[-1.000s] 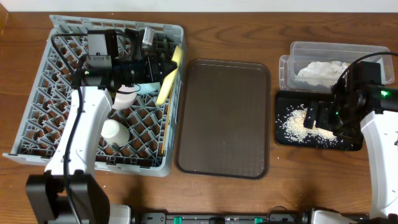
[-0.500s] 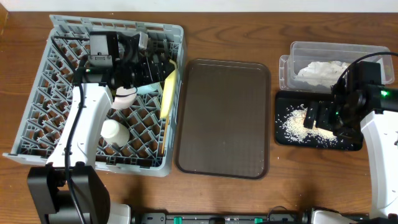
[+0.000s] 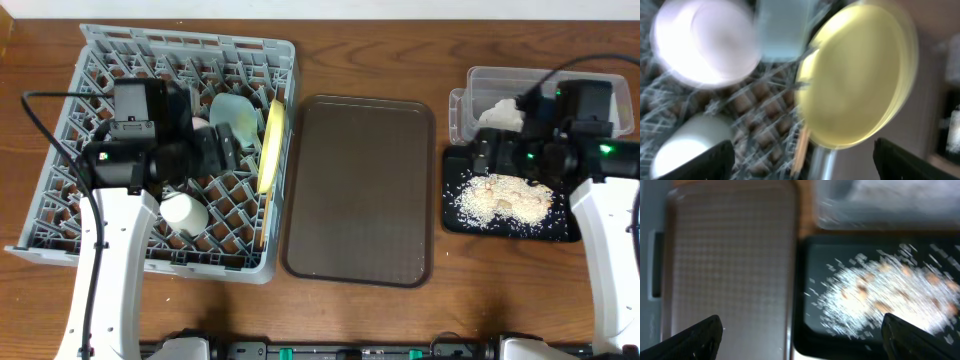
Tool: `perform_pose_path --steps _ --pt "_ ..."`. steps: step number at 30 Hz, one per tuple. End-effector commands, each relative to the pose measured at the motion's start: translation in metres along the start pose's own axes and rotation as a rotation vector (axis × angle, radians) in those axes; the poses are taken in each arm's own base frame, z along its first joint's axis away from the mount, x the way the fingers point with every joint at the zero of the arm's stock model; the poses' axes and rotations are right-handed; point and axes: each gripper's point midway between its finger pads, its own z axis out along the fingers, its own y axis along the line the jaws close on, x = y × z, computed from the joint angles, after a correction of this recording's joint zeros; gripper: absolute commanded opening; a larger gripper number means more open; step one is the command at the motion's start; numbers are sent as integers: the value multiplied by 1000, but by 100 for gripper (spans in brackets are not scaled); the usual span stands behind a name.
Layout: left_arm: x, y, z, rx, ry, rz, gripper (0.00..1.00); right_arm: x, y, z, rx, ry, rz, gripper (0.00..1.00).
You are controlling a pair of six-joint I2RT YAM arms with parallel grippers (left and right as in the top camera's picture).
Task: Sort waste into correct bins and load items into the dishwasher
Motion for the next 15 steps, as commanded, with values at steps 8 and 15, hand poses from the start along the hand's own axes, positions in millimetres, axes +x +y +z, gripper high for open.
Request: perform_pose_path --steps 8,15 --pt "63 29 -18 -147 115 40 89 36 -4 -1 104 109 -3 99" --pt "86 9 -57 -56 -192 217 89 65 -7 -26 109 -96 -21 99"
